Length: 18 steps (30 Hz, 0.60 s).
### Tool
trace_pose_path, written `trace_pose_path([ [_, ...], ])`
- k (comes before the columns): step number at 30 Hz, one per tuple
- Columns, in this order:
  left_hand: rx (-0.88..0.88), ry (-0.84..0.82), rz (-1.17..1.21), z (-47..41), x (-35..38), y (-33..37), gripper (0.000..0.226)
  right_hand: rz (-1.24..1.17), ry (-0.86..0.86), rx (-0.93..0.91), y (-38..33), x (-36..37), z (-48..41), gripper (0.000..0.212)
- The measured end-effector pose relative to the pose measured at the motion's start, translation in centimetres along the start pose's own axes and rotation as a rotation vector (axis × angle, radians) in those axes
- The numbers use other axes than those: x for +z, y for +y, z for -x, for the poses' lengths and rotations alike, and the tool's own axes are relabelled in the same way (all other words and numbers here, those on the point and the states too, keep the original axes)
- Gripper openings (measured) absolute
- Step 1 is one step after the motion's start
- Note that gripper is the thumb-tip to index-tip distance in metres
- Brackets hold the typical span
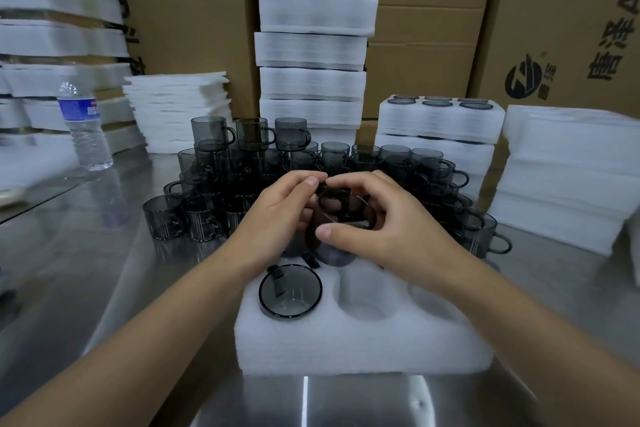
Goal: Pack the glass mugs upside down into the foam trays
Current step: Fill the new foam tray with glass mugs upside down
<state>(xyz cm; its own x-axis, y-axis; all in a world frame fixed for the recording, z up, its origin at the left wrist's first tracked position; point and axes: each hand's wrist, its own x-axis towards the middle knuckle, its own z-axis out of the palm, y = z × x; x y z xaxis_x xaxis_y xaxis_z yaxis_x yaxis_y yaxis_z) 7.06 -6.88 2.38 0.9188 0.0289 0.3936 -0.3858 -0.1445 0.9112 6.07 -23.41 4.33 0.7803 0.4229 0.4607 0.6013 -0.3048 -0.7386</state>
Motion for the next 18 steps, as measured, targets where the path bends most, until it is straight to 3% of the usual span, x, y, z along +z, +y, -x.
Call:
trace_pose_path([
  [5,-0.008,-0.042,-0.037,0.1,0.1,0.2,0.025,0.059,-0.169,-0.085,0.3,-1.7,0.0,0.036],
  [10,0.006,-0.040,-0.085,0.1,0.1,0.2,0.026,-0.073,-0.562,0.012,0.4,-3.4,-0.3,0.043],
  [18,0.003,-0.039,-0.105,0.2,0.1,0.3,0.026,-0.034,-0.656,0.054,0.4,-3.8,-0.2,0.045],
])
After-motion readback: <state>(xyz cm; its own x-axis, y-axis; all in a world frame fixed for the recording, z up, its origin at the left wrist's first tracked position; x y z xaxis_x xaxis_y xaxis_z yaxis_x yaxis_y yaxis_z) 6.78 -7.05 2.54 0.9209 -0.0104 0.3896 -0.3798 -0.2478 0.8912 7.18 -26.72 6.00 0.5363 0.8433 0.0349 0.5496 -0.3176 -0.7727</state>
